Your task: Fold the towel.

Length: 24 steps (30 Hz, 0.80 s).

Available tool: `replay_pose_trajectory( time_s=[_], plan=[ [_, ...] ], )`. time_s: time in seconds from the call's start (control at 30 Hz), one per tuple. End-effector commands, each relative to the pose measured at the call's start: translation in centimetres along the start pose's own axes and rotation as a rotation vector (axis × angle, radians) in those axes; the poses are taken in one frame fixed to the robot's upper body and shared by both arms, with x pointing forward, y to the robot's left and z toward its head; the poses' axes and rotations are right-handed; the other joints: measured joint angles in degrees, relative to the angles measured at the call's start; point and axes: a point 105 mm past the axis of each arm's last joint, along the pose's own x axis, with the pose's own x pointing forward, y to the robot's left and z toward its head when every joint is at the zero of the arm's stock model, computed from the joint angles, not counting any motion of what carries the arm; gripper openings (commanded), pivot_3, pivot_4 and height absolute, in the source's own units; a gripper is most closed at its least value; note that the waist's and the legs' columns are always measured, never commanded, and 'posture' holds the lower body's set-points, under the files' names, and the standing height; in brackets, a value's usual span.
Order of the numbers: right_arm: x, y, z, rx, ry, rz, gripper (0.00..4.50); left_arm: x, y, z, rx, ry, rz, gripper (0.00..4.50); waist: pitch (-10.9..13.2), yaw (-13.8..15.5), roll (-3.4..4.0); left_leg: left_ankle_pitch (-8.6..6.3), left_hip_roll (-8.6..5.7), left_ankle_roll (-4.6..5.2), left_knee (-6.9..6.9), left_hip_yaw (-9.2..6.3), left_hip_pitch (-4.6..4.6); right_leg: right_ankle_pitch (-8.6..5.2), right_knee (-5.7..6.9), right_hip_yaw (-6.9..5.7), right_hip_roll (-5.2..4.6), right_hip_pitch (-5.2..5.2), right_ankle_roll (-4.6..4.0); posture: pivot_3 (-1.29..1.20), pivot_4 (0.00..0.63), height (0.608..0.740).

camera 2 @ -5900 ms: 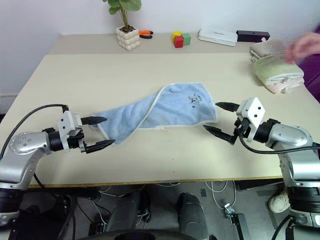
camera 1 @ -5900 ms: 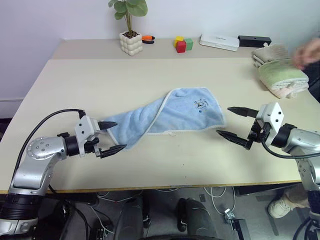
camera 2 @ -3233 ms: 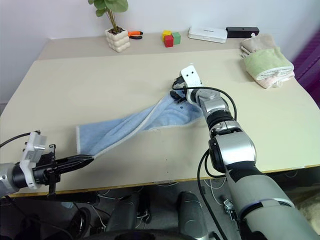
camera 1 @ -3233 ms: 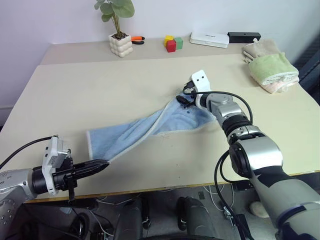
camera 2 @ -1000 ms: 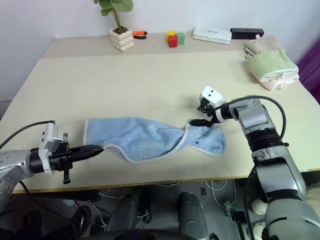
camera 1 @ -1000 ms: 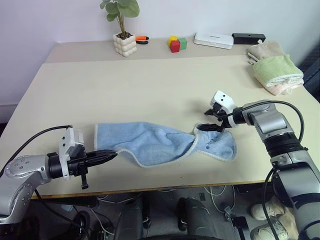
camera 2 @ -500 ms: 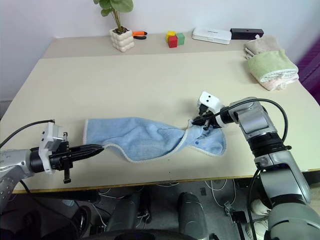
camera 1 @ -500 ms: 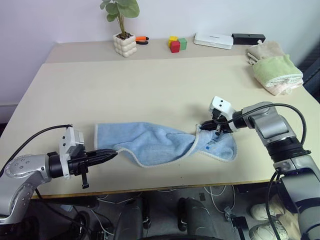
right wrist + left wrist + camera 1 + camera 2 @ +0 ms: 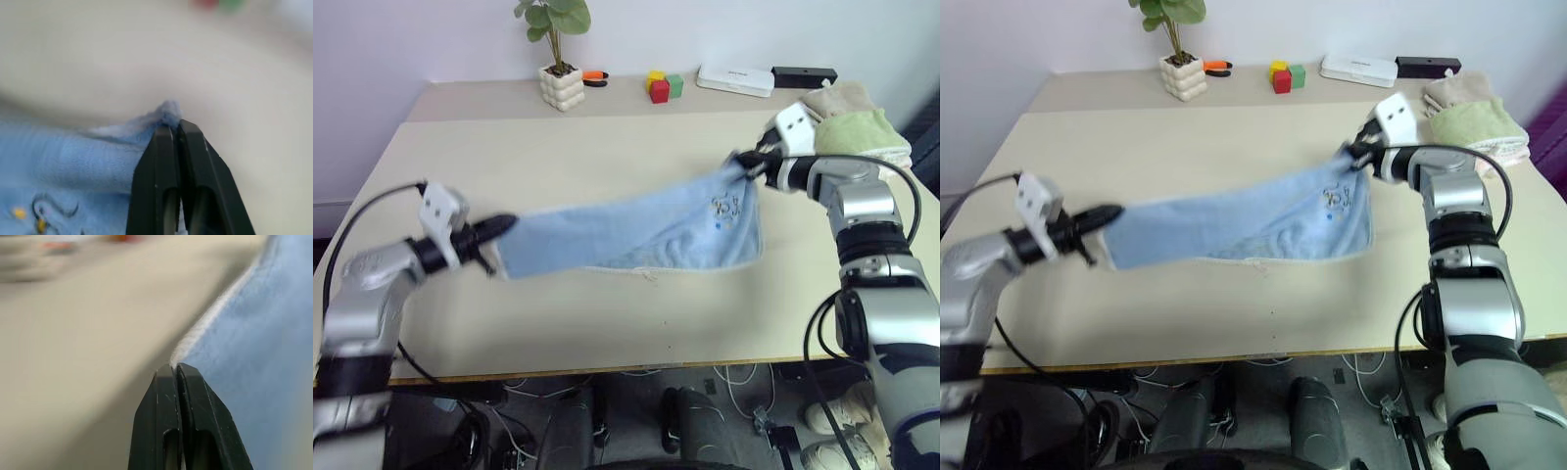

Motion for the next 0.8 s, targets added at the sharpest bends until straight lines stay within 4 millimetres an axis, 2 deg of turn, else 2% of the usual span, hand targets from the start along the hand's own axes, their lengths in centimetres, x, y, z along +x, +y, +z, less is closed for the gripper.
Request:
replay_pose_trajectory(
  time_s=[0.03,0.1,0.2,0.3,0.37,0.43,0.5,0.57,0.67,0.8],
  plan=[
    [-0.3,-2.9,4.2,0.005,-0.168,-0.211,0.04,1.8,5.8,2.0,-0.035,-0.044,0.273,0.00,0.03,-0.08,-0.05,0.00,-0.01,0.01,0.00,0.02,0.02,0.00,0.01,0.01,-0.01,0.03,0.01,0.00,0.150,0.740],
    [-0.8,-3.8,8.6,-0.007,-0.317,-0.296,0.04,2.4,9.2,6.3,0.017,-0.121,0.437,0.00,0.18,-0.06,-0.17,0.01,0.00,0.02,0.02,0.01,-0.04,0.01,0.05,-0.01,-0.01,0.00,0.02,0.00,0.150,0.740],
    [-1.9,-3.8,13.2,-0.042,-0.475,-0.325,0.04,1.9,11.1,12.3,0.103,-0.255,0.496,0.00,0.32,-0.49,-0.30,0.05,-0.02,-0.01,-0.05,0.06,-0.23,0.00,0.06,0.01,-0.02,-0.26,0.04,0.00,0.150,0.740],
    [-3.1,-3.8,15.6,-0.079,-0.574,-0.314,0.04,0.3,11.9,16.1,0.197,-0.349,0.512,0.00,0.32,-1.37,-0.30,0.04,-0.02,-0.01,-0.31,0.19,-0.17,-0.05,-0.02,0.01,-0.04,-0.24,0.13,0.00,0.150,0.740],
    [-3.8,-3.9,15.8,-0.109,-0.604,-0.308,0.04,-0.2,11.7,16.9,0.247,-0.369,0.468,0.00,0.31,-1.72,-0.29,0.04,-0.04,-0.02,-0.44,0.21,-0.10,-0.08,-0.05,0.00,-0.04,-0.21,0.17,0.00,0.150,0.740],
    [-3.7,-4.0,14.4,-0.132,-0.565,-0.280,0.04,-0.4,11.3,16.5,0.252,-0.377,0.413,0.00,0.31,-1.75,-0.29,0.04,-0.04,-0.02,-0.44,0.24,-0.03,-0.09,-0.03,0.01,-0.05,-0.18,0.17,0.00,0.150,0.740],
    [-3.4,-3.1,12.9,-0.153,-0.539,-0.210,0.04,0.0,10.4,14.7,0.238,-0.353,0.328,0.00,0.30,-1.71,-0.29,0.04,-0.02,-0.02,-0.27,0.22,-0.01,-0.09,0.00,0.01,-0.06,-0.12,0.17,0.00,0.150,0.740],
    [-3.0,-1.3,11.8,-0.162,-0.524,-0.113,0.04,0.7,9.5,12.4,0.205,-0.315,0.255,0.00,0.30,-1.76,-0.28,0.03,-0.02,0.00,-0.14,0.21,0.12,-0.09,0.09,0.02,-0.10,0.03,0.16,0.00,0.150,0.740],
    [-2.5,1.1,9.7,-0.157,-0.470,0.004,0.04,1.6,7.6,8.9,0.075,-0.288,0.144,0.00,0.30,-1.68,-0.28,0.03,-0.01,0.00,0.03,0.18,0.10,-0.08,0.35,0.06,-0.13,-0.03,0.16,0.00,0.150,0.740],
    [-2.4,1.6,7.8,-0.176,-0.398,0.009,0.04,3.3,3.4,5.6,0.091,-0.259,0.027,0.00,0.31,-1.40,-0.28,0.03,-0.03,0.01,0.14,0.15,-0.05,-0.10,0.73,0.09,-0.18,-0.22,0.16,0.00,0.150,0.740]
  ],
)
